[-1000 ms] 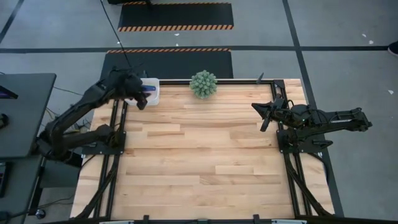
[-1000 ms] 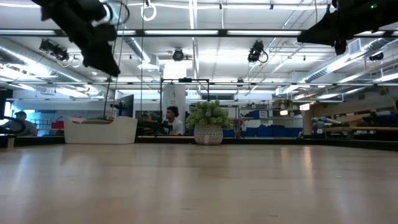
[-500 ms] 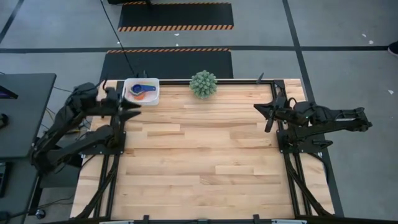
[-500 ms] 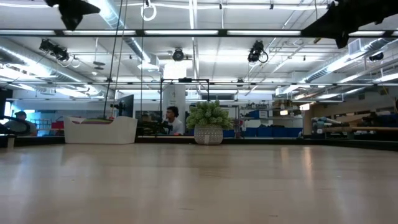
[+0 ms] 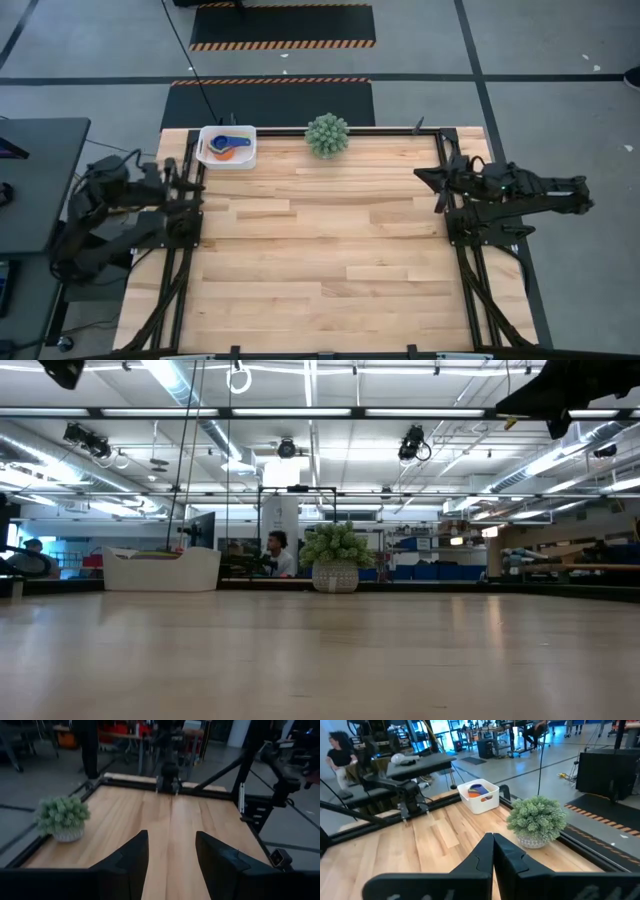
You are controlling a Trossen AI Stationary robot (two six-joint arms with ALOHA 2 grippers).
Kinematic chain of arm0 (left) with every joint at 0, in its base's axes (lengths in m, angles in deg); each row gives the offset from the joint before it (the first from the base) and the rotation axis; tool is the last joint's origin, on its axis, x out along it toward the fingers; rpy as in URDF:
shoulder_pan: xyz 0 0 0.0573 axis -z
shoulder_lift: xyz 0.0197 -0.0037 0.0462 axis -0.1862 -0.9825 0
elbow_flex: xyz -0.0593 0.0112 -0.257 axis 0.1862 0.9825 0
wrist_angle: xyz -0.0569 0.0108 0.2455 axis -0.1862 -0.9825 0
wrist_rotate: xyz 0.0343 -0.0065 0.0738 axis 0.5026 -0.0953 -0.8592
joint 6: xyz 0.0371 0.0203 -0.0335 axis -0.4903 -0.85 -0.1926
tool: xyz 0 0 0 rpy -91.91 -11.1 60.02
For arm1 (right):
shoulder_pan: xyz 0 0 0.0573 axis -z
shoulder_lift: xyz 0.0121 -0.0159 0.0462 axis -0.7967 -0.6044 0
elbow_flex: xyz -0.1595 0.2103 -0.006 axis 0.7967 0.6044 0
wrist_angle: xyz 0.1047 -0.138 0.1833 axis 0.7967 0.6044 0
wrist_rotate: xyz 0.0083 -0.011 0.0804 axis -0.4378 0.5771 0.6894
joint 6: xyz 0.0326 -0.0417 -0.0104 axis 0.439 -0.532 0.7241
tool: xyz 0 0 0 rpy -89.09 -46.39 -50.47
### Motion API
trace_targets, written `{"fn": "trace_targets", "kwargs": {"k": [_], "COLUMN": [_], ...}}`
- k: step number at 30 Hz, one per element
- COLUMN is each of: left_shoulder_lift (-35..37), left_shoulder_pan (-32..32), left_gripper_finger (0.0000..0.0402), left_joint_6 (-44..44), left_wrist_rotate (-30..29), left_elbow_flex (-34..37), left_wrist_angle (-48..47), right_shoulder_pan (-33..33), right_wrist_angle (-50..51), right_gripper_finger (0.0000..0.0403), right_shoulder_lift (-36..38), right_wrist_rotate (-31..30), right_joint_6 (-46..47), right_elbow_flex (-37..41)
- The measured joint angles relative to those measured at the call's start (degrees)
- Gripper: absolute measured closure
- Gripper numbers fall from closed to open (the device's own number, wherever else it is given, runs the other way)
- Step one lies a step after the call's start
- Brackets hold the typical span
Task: Nest measuring cups in basket
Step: Return to Home Position
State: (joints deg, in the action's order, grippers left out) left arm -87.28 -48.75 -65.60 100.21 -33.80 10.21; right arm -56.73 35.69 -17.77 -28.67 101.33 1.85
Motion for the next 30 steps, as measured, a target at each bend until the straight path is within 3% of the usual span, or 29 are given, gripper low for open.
{"fn": "trace_targets", "kwargs": {"k": [8,11,15,30], "left_shoulder_lift": [10.4,10.2,10.3,10.2], "left_shoulder_pan": [0.0,0.0,-0.3,-0.3], "left_gripper_finger": [0.0232,0.0232,0.0232,0.0232], "left_joint_6": [3.3,4.3,3.5,4.9], "left_wrist_rotate": [0.0,0.5,0.8,0.5], "left_elbow_flex": [0.0,-0.3,2.0,23.7], "left_wrist_angle": [-2.4,-6.1,-3.6,31.7], "right_shoulder_pan": [-0.1,-0.1,-0.1,-0.2], "right_wrist_angle": [5.7,7.6,8.9,-0.6], "right_gripper_finger": [0.0389,0.0389,0.0389,0.0389], "right_shoulder_lift": [8.4,10.8,13.0,16.2], "right_wrist_rotate": [0.0,-0.1,-0.2,-2.0], "right_joint_6": [-0.5,-0.5,-0.6,-3.3], "right_elbow_flex": [0.0,0.0,0.1,10.4]}}
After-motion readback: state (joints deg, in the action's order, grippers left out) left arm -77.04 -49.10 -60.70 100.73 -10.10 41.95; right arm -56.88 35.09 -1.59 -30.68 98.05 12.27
